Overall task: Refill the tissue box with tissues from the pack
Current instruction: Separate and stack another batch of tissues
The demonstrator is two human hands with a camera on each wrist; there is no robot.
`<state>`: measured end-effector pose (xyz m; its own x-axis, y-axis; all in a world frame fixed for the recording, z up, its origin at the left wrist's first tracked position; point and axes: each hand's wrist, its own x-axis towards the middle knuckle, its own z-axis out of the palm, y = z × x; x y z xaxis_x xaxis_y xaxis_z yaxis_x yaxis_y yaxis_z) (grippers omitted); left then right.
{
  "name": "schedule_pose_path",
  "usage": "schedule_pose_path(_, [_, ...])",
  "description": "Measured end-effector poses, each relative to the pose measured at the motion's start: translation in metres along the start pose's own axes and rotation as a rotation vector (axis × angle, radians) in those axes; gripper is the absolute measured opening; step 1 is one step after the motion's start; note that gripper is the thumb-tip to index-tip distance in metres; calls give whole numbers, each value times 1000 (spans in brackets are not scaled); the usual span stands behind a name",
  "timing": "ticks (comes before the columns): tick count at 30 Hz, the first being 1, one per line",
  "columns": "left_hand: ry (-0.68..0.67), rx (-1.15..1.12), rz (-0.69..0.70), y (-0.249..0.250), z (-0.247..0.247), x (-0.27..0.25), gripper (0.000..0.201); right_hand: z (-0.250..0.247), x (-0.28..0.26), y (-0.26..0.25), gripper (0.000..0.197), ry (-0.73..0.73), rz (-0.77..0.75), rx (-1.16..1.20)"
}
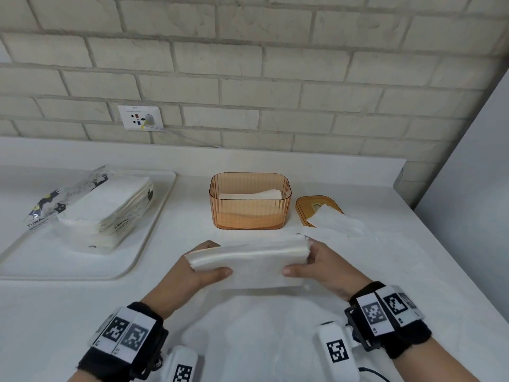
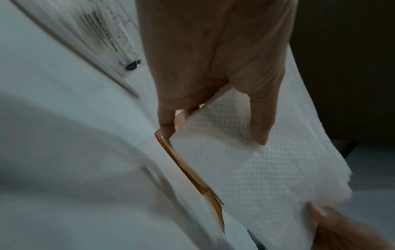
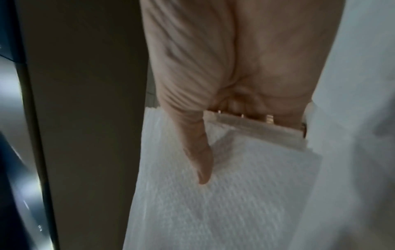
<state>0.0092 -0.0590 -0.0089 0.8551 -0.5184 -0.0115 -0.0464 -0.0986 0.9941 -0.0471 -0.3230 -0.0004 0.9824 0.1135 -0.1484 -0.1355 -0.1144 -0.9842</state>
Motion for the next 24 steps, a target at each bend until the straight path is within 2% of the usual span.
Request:
schedule_pose_path(5, [-142, 155, -100, -8, -1, -1, 25, 6, -1, 17, 25, -61, 102, -154])
schedule_pose_path(11, [-56, 159, -91, 7, 15, -3, 30, 6, 7, 3, 21, 28, 39, -96])
schedule_pose_path(12, [-21, 132, -92, 9, 17, -4, 27, 4, 6, 2, 27, 47, 35, -28])
schedule_pose_path(14, [49, 1, -128, 11, 22, -6, 26, 1, 2, 4, 58, 87, 54, 125])
schedule_pose_path(16, [83, -263, -191, 8, 29, -6, 34, 6, -3, 10, 82, 87, 93, 336])
schedule_pose_path(17, [88, -396, -217, 6, 35, -6, 41, 11, -5, 14, 84, 58, 108, 466])
schedule_pose_path(18, [85, -506, -238, 6, 43, -6, 46, 19, -6, 15, 80, 29, 116, 593])
schedule_pose_path(20, [54, -642, -261, 6, 59, -6, 46, 33, -7, 12, 58, 27, 92, 746])
schedule_pose_path(22, [28, -690, -264, 8, 68, -5, 45, 39, -5, 8, 36, 114, 59, 749])
schedule_pose_path(24, [47, -637, -259, 9, 66, -3, 38, 33, -4, 5, 34, 176, 52, 727])
